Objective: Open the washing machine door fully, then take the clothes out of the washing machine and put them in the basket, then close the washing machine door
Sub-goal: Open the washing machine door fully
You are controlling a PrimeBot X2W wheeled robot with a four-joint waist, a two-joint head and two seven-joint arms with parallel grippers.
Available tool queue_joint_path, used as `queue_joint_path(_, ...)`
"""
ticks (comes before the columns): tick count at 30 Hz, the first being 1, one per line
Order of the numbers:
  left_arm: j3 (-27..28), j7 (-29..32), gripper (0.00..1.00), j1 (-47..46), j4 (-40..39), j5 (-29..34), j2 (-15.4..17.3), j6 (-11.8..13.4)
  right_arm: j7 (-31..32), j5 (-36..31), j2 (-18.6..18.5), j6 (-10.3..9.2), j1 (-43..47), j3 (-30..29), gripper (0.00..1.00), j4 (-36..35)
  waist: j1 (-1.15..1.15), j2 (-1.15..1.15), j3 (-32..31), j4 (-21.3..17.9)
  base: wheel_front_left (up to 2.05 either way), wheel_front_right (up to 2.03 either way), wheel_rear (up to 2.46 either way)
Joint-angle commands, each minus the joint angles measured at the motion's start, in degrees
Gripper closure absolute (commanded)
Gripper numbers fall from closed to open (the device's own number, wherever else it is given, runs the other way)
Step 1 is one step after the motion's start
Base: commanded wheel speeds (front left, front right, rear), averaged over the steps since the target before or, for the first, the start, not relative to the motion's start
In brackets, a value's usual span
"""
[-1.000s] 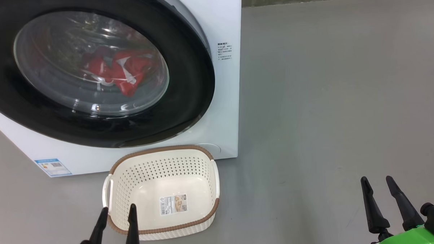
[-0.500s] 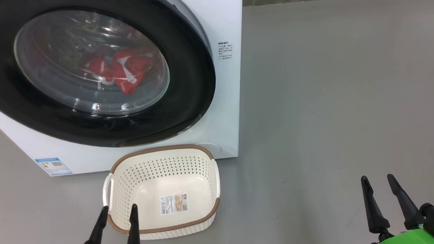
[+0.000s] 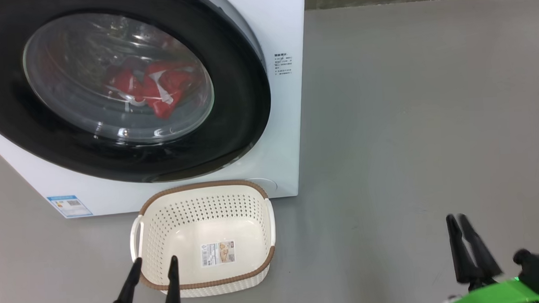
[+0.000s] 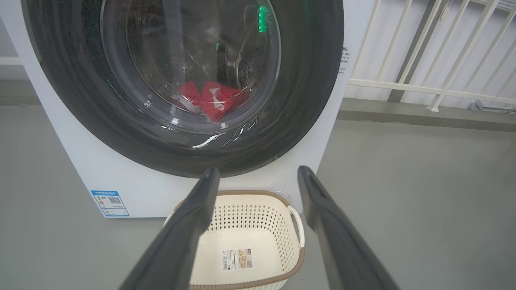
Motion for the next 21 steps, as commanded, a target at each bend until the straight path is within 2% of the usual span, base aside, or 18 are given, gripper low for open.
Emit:
queue_joint_path(1, 1.4, -0.7, 0.0, -0.6, -1.2, -0.4, 0.6, 0.4, -0.7, 1.5, -0.6, 0.02, -3.5, 2.0, 1.0, -1.4, 0.0, 0.0, 0.2, 0.1, 0.0, 0.0, 0.0)
queue_joint_path(10, -2.2, -0.7, 0.0, -2.8, -1.3, -1.4, 0.6, 0.4, -0.7, 12.9, -0.6, 0.02, -20.6, 8.0, 1.0, -0.9, 0.0, 0.0, 2.7, 2.7, 0.0, 0.0, 0.0)
queue_joint_path(18, -6.3, -0.7, 0.0, -4.4, -1.1, -3.0, 0.6, 0.8, -0.7, 20.9, -4.4, 0.02, -32.9, 12.0, 1.0, 1.6, 0.0, 0.0, 5.3, 7.9, 0.0, 0.0, 0.0)
queue_joint_path(21, -7.1, -0.7, 0.0, -5.1, -1.3, -3.5, 0.6, 1.1, -0.7, 22.0, -6.2, 0.02, -35.8, 13.5, 1.0, 2.7, 0.0, 0.0, 6.5, 9.0, 0.0, 0.0, 0.0)
